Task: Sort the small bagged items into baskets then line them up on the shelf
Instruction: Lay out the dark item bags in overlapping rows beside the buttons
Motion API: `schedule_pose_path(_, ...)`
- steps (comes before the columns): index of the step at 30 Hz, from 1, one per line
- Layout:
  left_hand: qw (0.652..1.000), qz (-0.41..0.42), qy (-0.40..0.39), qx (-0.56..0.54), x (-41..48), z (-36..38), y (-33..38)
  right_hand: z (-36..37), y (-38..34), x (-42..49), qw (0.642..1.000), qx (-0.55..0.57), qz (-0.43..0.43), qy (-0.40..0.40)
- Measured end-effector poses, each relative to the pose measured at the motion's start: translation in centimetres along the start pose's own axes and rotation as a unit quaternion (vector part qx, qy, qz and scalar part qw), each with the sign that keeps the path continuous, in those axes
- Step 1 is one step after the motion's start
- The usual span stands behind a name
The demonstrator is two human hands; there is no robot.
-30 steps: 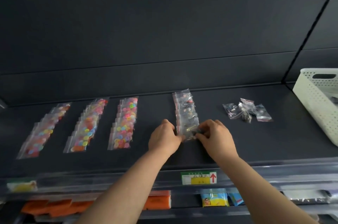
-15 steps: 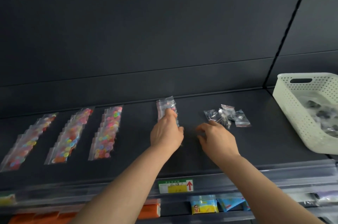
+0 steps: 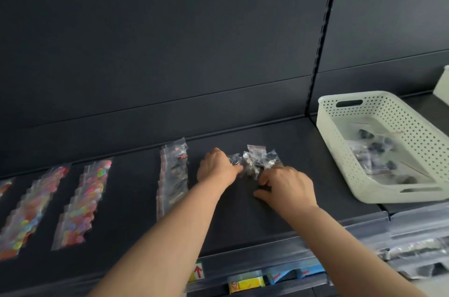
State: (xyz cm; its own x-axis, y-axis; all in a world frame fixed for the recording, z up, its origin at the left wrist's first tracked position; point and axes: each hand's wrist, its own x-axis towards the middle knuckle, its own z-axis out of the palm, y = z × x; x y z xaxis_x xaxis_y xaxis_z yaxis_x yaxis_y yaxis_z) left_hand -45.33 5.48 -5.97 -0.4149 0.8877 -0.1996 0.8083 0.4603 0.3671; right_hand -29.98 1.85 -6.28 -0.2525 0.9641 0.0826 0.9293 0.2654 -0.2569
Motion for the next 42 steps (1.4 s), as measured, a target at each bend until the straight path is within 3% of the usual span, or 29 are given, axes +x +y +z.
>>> schedule_pose_path(6, 0.991, 0.027, 0.041, -0.122, -0.8, -0.5, -1.1, -0.3, 0.4, 0.4, 1.000, 0.019, 0.011, -0.021)
schedule_pose_path(10, 0.966, 0.076, -0.033, -0.247, -2.0, -1.8, -2.4, -0.2, -0.4, 1.3, 0.978, 0.206, 0.026, -0.004)
schedule_pose_path(13, 0.962, 0.113, -0.088, -0.233, -2.8, -2.7, -3.4, 0.0, -1.8, 1.6, 0.926, 0.373, 0.037, -0.050)
schedule_pose_path(16, 0.950, 0.112, -0.117, -0.265, -3.5, -3.3, -4.2, 0.4, -2.4, 1.3, 0.890, 0.449, 0.070, -0.040)
schedule_pose_path(21, 0.911, 0.050, -0.066, -0.403, -4.3, -3.6, -5.3, 0.8, -3.3, 0.3, 0.770, 0.621, 0.123, -0.085)
schedule_pose_path(32, 0.917, 0.047, -0.047, -0.394, -5.6, -4.5, -7.0, 1.0, -5.1, -1.0, 0.771, 0.620, 0.108, -0.094)
schedule_pose_path(39, 0.910, 0.054, -0.047, -0.407, -6.3, -5.4, -8.8, 0.9, -5.3, -1.6, 0.816, 0.549, 0.094, -0.151)
schedule_pose_path(42, 0.910, 0.071, -0.073, -0.402, -6.8, -5.9, -9.1, 1.2, -6.9, -1.6, 0.791, 0.591, 0.094, -0.129)
